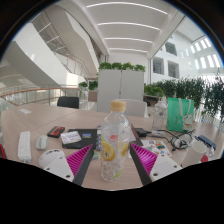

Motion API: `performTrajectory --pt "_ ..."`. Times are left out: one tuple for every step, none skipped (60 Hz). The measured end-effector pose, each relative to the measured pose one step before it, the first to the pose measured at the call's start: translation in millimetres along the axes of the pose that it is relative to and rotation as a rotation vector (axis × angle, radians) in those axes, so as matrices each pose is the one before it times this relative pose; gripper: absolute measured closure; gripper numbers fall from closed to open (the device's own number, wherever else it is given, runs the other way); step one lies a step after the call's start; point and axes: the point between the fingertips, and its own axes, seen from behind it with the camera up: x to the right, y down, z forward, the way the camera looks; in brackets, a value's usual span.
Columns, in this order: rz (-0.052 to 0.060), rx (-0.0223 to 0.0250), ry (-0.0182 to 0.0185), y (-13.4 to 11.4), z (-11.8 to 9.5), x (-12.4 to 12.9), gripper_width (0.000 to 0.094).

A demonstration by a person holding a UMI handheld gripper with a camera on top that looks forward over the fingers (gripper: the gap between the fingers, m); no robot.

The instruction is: Pour water

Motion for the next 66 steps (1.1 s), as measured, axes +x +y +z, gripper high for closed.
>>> performTrajectory --pt "0.0041 0.00096 0.00392 1.05 5.86 1.25 0.012" --pt "0.0053 0.00147 0.00467 0.85 5.74 1.16 0.012" --pt "0.0066 0.00171 0.00441 0.66 5.66 1.13 0.0121" --pt "0.0073 0.00125 0.00283 0.76 5.77 0.48 0.0124" --pt "0.0064 0.00055 0.00106 1.04 5.5 0.23 0.013" --pt "0.005 0.00064 0.00096 1.19 5.64 2.06 0.0144" --pt "0.0049 -0.00184 -0.00106 1.25 5.57 0.68 0.0168" --pt "0.0017 -0.00227 -0.00109 1.41 4.97 -0.18 0.0208" --pt "-0.0019 -0.0029 0.00036 2.13 4.86 0.49 0.0265" --pt "-0.0054 -0.0047 -0.00425 3.05 3.76 -0.84 0.0325" --pt "-0.0002 -0.00422 -0.01088 3.49 3.33 -2.18 0.0375" --pt "-0.0013 0.00927 -0.00263 -0.26 2.27 -0.44 0.0376" --pt "-0.002 0.01744 0.00347 -2.2 1.31 0.82 0.0378" --pt "-0.0032 0.01293 0.00544 -1.13 0.73 1.07 0.0392" --pt "-0.0027 0.01011 0.00804 -1.14 0.28 2.0 0.0408" --pt "0.0009 0.00723 0.00064 -0.92 0.39 0.93 0.0408" --pt "0.001 0.00645 0.00138 -0.51 -0.3 0.48 0.0417" --pt "0.0007 0.00436 0.00239 -0.05 0.3 0.48 0.0437" --pt "0.0015 0.00082 0.00154 0.19 0.03 0.2 0.0437" --pt "0.003 -0.00131 0.00404 0.29 0.42 0.89 0.0456" --pt "0.003 -0.00464 0.00329 0.24 0.69 0.26 0.0475" --pt "0.0023 -0.00604 0.00362 0.78 0.17 -0.04 0.0505" --pt "0.0009 -0.01008 -0.00017 0.38 1.32 -0.21 0.0513" --pt "0.0003 -0.00965 -0.00285 -0.25 0.61 -0.67 0.0527" --pt "0.0015 -0.01002 -0.00404 -0.2 0.63 -0.75 0.0551" --pt "0.0024 -0.00841 -0.0011 1.08 0.21 -0.52 0.0566" --pt "0.0072 -0.01041 -0.00028 0.25 0.61 0.51 0.0575" --pt "0.0112 -0.01042 -0.00149 0.27 0.55 0.55 0.0603" --pt "0.0194 -0.00574 -0.00504 1.08 0.14 1.37 0.0603" --pt "0.0202 -0.01444 -0.00139 0.21 -0.19 0.97 0.0604" --pt "0.0249 -0.01934 -0.00379 0.62 -0.43 0.49 0.0604" --pt "0.0261 -0.01733 -0.0088 -0.87 -1.46 -0.13 0.0603" --pt "0.0274 -0.00928 -0.01321 -3.42 -2.2 -0.62 0.0603" --pt "0.0286 0.00086 -0.00927 -6.2 -2.43 0.36 0.0603" --pt "0.0335 0.00825 -0.00994 -6.86 -3.64 1.2 0.0603" --pt "0.0407 0.00807 -0.00831 -9.14 -4.34 1.67 0.0603" --pt "0.0453 0.00728 -0.00766 -9.7 -4.38 1.66 0.0603" --pt "0.0527 0.00541 -0.0089 -9.36 -4.31 2.19 0.0603" --pt "0.0597 0.00371 -0.01032 -9.36 -4.19 2.15 0.0603" --pt "0.0659 0.00168 -0.01585 -9.15 -3.94 2.35 0.0603" --pt "0.0651 -0.00181 -0.00182 -13.28 -4.68 -4.94 0.0603" --pt "0.0725 0.00153 -0.022 -6.11 -2.78 7.41 0.0603" --pt "0.0756 0.00091 -0.00874 -9.01 -4.43 4.14 0.0604" --pt "0.0775 0.00242 -0.00396 -9.12 -3.51 5.16 0.0603" --pt "0.0789 0.00361 -0.00138 -9.6 -3.51 5.65 0.0603" --pt "0.0777 0.00274 -0.00395 -9.19 -1.82 5.67 0.0602" --pt "0.0764 0.0013 -0.00369 -8.27 -2.47 4.44 0.0633" --pt "0.0761 -0.00117 -0.00542 -8.21 -3.18 3.89 0.0632" --pt "0.0738 0.00418 0.0076 -2.35 -6.98 -3.33 0.0602" --pt "0.0678 -0.00011 -0.00956 -8.61 2.54 9.02 0.0603" --pt "0.0741 -0.00196 -0.00448 -7.64 -2.32 4.46 0.0603" --pt "0.0726 -0.00088 -0.00483 -7.04 -1.9 3.83 0.0603" --pt "0.071 0.00029 -0.00502 -7.35 -2.18 3.49 0.0603" --pt "0.0697 0.00028 -0.00694 -6.09 -1.58 3.32 0.0604" --pt "0.0727 0.00002 -0.00157 -4.84 -2.53 1.45 0.0604" --pt "0.0609 -0.00417 -0.00922 -3.71 -2.58 2.25 0.0603" --pt "0.0596 -0.0035 -0.00793 -4.47 -2.75 1.49 0.0603" --pt "0.0545 -0.00372 -0.0094 -4.97 -2.15 0.56 0.0603" --pt "0.0508 -0.00283 -0.01016 -4.23 -1.61 -0.27 0.0602" --pt "0.0483 -0.0018 -0.01051 -3.88 -1.86 -0.55 0.0602" --pt "0.0451 -0.00278 -0.01272 -2.63 -1.18 -1.45 0.0603" --pt "0.0449 -0.00294 -0.01243 -2.99 -1.22 -1.57 0.0602" --pt "0.063 0.01195 0.00367 5.25 -1.78 -7.94 0.0604" --pt "0.023 -0.00662 -0.02604 -3.65 4.43 3.16 0.0604" --pt "0.0432 -0.01025 -0.01759 -0.8 -0.71 -2.07 0.0604" --pt "0.0434 -0.0087 -0.01768 -0.11 -0.94 -3.17 0.0604"
